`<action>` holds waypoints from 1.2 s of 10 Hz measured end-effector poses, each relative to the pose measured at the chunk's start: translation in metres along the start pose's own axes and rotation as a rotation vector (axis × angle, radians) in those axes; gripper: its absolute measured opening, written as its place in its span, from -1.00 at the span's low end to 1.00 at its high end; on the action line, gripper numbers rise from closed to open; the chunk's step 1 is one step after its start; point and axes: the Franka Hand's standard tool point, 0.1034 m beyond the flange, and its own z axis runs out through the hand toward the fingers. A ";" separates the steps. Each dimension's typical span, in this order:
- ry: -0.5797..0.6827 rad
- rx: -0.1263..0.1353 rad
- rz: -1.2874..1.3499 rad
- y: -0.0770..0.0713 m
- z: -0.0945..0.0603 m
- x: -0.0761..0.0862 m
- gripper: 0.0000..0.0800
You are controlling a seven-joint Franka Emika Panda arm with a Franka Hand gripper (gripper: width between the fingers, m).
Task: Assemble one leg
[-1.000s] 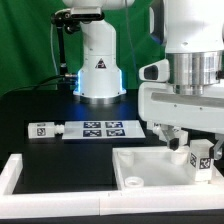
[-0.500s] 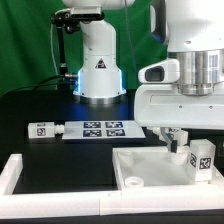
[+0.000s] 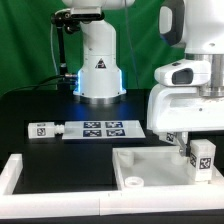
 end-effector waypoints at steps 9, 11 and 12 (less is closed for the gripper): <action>-0.013 -0.002 1.015 0.006 0.002 -0.004 -0.27; -0.054 0.046 1.227 0.013 0.003 -0.002 -0.27; -0.060 0.049 1.323 0.013 0.003 -0.002 -0.27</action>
Offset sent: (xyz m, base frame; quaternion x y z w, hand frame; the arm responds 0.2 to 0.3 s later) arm 0.0000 0.0000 0.0000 0.0000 0.0000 0.1938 0.9810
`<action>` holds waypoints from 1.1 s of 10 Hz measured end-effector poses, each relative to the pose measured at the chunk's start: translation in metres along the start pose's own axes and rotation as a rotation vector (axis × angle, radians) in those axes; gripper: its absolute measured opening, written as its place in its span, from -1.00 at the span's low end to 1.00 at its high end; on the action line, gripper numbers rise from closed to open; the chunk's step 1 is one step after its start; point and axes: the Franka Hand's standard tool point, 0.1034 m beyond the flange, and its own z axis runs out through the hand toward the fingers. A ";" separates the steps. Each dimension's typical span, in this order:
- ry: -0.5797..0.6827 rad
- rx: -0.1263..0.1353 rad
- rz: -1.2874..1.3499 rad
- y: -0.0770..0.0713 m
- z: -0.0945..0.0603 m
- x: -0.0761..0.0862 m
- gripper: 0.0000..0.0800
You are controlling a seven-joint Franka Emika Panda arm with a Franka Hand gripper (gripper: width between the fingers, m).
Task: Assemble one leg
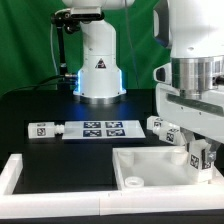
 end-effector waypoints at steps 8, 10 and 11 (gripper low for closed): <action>0.003 0.022 -0.668 0.001 0.004 -0.009 0.62; 0.008 0.020 -0.815 0.001 0.004 -0.005 0.62; 0.009 0.019 -0.857 0.001 0.004 -0.006 0.62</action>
Offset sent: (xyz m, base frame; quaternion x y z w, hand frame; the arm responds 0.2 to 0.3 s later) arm 0.0021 0.0188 0.0004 -0.0270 -0.0403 -0.3398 0.9392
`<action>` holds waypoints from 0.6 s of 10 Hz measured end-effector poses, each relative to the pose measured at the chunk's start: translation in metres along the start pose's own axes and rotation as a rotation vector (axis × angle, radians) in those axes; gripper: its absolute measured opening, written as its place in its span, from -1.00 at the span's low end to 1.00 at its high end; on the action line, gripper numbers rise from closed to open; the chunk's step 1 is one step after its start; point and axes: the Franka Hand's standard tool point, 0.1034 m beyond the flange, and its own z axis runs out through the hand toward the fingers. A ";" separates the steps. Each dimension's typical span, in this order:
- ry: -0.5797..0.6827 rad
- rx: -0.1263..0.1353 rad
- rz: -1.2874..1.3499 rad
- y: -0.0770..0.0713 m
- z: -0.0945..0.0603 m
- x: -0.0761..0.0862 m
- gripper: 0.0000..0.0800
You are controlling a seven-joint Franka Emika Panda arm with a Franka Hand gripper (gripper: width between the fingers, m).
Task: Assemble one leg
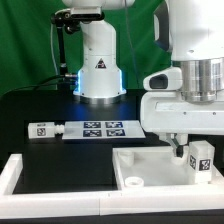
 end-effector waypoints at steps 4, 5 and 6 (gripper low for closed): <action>-0.032 -0.032 -0.482 0.003 -0.006 0.009 0.56; -0.032 -0.033 -0.476 0.003 -0.006 0.010 0.56; -0.032 -0.033 -0.475 0.004 -0.006 0.010 0.10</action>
Offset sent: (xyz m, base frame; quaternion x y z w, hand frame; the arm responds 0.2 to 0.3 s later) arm 0.0000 0.0000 0.0000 0.0000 0.0000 0.0000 1.0000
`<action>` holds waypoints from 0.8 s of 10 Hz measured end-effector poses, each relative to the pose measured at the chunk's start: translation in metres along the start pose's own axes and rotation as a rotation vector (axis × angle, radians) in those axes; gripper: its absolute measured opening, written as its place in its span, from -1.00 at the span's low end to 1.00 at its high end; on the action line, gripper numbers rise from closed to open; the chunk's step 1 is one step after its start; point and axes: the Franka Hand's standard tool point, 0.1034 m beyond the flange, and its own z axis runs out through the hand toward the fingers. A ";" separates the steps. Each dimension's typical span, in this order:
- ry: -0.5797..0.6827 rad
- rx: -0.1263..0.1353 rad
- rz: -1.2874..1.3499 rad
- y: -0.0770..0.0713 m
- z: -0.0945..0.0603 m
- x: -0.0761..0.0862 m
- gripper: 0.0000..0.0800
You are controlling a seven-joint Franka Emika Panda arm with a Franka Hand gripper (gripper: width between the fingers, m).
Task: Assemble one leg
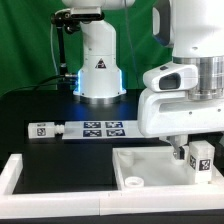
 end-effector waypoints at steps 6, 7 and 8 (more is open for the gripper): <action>0.004 -0.025 0.628 -0.002 -0.001 -0.001 -0.29; 0.009 -0.033 0.801 -0.002 -0.001 -0.002 -0.29; 0.009 -0.040 1.020 -0.002 0.000 -0.003 -0.29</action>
Offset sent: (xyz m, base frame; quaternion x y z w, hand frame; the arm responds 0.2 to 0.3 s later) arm 0.0000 0.0000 0.0000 0.0000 0.0000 0.1938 0.9810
